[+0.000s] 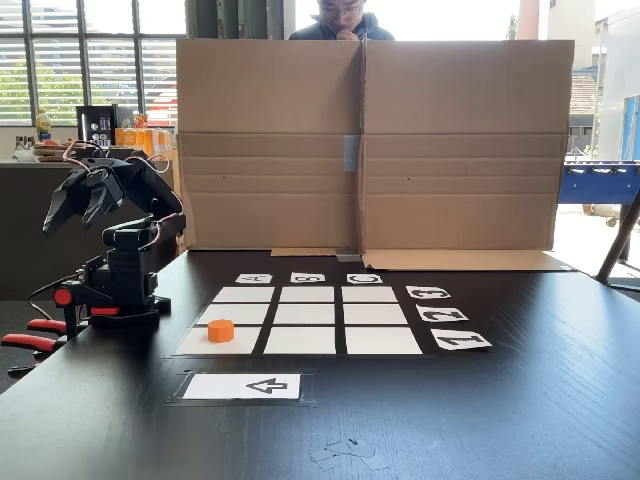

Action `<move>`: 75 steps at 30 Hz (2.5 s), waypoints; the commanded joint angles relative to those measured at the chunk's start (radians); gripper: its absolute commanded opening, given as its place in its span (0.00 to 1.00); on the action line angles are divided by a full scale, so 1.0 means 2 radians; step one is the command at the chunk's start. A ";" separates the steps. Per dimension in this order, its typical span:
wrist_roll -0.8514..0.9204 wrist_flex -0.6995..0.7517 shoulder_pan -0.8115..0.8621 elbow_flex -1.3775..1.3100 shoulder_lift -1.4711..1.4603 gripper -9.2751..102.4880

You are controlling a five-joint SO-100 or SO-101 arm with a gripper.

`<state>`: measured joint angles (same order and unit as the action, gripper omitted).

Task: Pick up the round, orange token and place it in the grid on square A1.

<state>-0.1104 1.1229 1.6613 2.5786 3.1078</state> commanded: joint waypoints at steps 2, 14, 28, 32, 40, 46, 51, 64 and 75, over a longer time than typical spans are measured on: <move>0.015 0.001 0.010 0.035 0.022 0.22; 0.030 0.001 0.012 0.160 0.079 0.17; 0.030 0.001 0.008 0.232 0.107 0.15; 0.030 0.002 0.007 0.235 0.107 0.15; 0.030 0.005 0.008 0.237 0.107 0.15; 0.032 0.005 0.008 0.239 0.108 0.15; 0.032 0.005 0.007 0.239 0.108 0.15; 0.032 0.007 0.007 0.239 0.108 0.15; 0.032 0.007 0.007 0.239 0.108 0.15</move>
<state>-0.0537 1.1321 1.6797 3.0557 3.3180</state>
